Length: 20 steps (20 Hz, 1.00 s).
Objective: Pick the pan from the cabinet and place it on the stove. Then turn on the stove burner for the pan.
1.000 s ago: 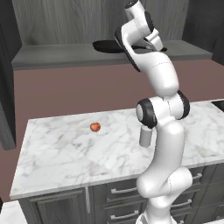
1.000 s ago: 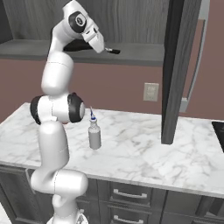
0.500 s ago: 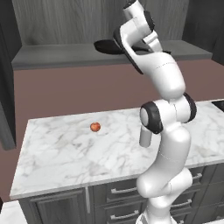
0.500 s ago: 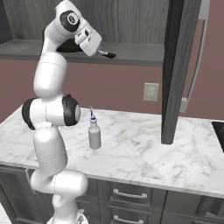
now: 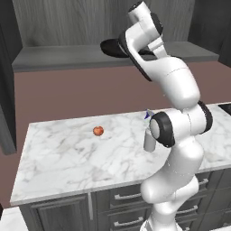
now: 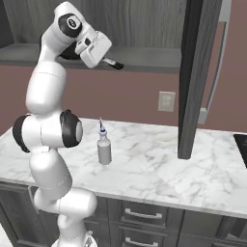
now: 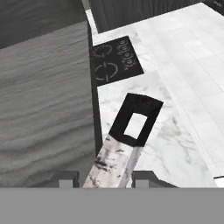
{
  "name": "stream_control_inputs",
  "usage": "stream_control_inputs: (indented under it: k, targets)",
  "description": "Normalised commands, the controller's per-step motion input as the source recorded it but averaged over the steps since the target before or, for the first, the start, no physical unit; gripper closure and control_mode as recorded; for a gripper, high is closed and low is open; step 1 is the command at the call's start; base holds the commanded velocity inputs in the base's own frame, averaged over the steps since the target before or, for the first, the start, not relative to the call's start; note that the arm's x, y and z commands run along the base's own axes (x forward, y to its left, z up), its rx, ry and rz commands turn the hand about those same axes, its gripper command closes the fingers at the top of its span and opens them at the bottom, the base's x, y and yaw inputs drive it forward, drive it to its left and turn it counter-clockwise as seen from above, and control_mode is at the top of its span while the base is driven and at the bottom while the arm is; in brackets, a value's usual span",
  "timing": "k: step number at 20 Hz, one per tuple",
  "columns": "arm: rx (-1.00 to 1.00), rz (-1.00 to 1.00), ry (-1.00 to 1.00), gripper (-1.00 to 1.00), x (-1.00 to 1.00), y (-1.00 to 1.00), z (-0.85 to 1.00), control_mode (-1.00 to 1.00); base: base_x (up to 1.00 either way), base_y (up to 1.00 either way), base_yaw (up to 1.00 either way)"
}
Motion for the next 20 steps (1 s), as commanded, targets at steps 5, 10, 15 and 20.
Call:
stream_control_inputs:
  k: [5,10,15,20]
  targets:
    - [0.00,-0.10,-0.18,1.00,-0.57,0.00,-0.08,-1.00,0.00,0.00,0.00]
    - [0.00,-0.13,-0.13,1.00,-0.59,0.00,-0.01,-1.00,0.00,0.00,0.00]
    - [0.00,-0.15,-0.08,1.00,-0.58,0.00,0.00,-1.00,0.00,0.00,0.00]
    - [0.00,-0.14,-0.05,1.00,-0.58,0.00,0.00,-1.00,0.00,0.00,0.00]
